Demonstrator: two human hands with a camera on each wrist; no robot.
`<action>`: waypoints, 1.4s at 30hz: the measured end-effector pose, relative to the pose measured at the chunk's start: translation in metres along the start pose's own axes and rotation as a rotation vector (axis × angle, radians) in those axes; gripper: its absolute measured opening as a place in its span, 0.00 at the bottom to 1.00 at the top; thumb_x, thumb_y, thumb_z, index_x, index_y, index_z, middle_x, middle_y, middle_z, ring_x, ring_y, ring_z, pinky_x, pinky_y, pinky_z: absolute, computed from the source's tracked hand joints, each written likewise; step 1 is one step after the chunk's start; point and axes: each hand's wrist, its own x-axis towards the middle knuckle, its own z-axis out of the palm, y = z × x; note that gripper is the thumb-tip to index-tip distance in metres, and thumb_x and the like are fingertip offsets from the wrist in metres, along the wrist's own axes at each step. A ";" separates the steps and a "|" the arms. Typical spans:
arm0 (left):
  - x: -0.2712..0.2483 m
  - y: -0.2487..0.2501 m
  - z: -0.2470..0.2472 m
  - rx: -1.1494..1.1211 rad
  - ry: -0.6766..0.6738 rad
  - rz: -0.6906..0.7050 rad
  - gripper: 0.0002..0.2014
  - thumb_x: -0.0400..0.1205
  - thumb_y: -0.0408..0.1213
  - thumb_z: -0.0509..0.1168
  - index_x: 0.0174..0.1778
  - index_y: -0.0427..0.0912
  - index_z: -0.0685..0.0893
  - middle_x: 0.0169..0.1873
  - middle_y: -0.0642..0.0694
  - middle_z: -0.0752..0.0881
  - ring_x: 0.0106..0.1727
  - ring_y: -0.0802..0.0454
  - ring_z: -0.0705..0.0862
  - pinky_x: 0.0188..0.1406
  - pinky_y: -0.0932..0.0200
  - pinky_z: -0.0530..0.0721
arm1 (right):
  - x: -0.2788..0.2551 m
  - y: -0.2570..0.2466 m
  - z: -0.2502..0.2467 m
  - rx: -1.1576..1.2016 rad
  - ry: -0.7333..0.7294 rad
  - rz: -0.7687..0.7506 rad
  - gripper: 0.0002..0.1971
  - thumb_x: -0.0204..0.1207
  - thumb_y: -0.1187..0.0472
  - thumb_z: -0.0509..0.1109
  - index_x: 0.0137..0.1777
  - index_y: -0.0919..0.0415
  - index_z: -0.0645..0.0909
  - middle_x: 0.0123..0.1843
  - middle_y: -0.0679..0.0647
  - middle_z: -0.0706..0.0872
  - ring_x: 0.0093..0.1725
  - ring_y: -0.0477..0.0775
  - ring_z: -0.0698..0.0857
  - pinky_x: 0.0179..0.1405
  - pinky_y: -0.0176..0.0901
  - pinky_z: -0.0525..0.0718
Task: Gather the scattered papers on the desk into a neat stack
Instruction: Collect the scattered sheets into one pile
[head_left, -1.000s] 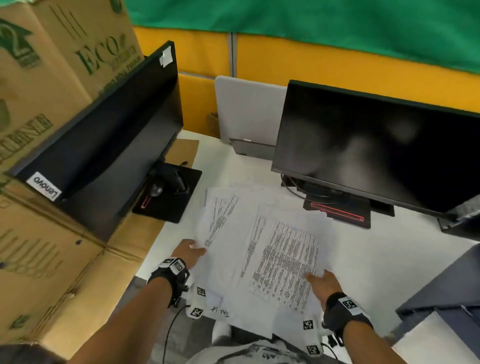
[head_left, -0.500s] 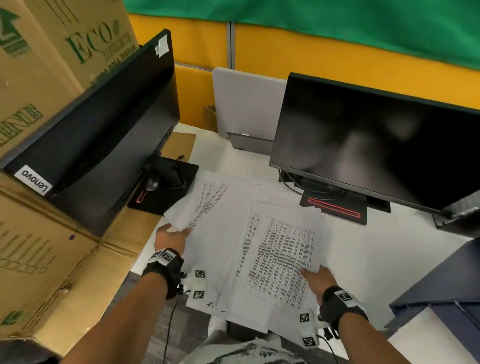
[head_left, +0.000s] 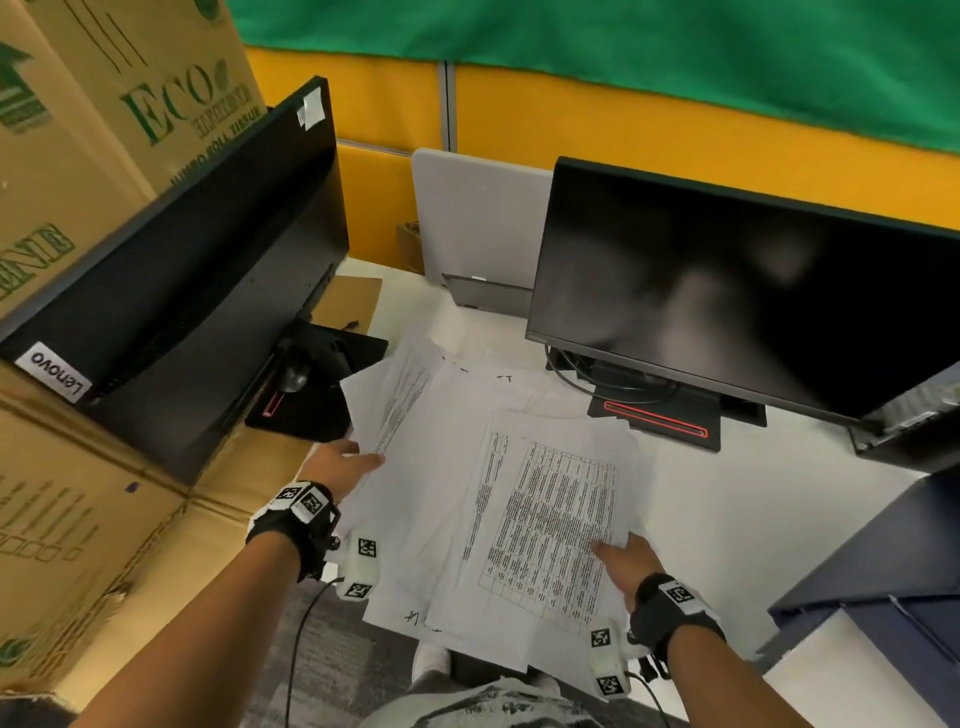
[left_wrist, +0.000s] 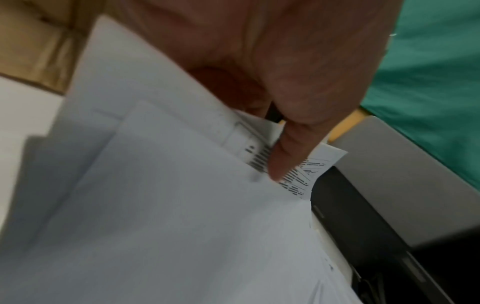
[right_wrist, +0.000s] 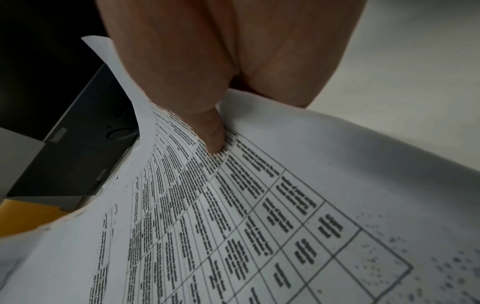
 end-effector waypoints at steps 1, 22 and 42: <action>0.000 -0.001 0.001 0.044 -0.017 -0.016 0.22 0.75 0.52 0.71 0.60 0.43 0.84 0.52 0.44 0.89 0.51 0.43 0.87 0.57 0.46 0.84 | 0.000 0.000 0.000 0.003 -0.006 0.001 0.26 0.77 0.59 0.72 0.73 0.65 0.73 0.68 0.61 0.82 0.56 0.57 0.80 0.69 0.55 0.78; -0.063 0.090 -0.081 -0.364 0.559 0.315 0.12 0.81 0.41 0.66 0.56 0.37 0.84 0.49 0.40 0.87 0.53 0.40 0.85 0.58 0.46 0.81 | 0.015 0.014 -0.003 0.052 -0.061 -0.003 0.21 0.75 0.58 0.73 0.68 0.60 0.79 0.60 0.57 0.88 0.58 0.60 0.86 0.66 0.62 0.82; -0.034 -0.028 0.063 -0.089 -0.161 0.019 0.23 0.80 0.30 0.66 0.73 0.42 0.74 0.65 0.42 0.83 0.66 0.40 0.81 0.68 0.43 0.78 | 0.016 0.018 -0.002 0.112 -0.042 -0.032 0.34 0.72 0.51 0.74 0.77 0.56 0.68 0.74 0.56 0.78 0.69 0.60 0.79 0.73 0.59 0.75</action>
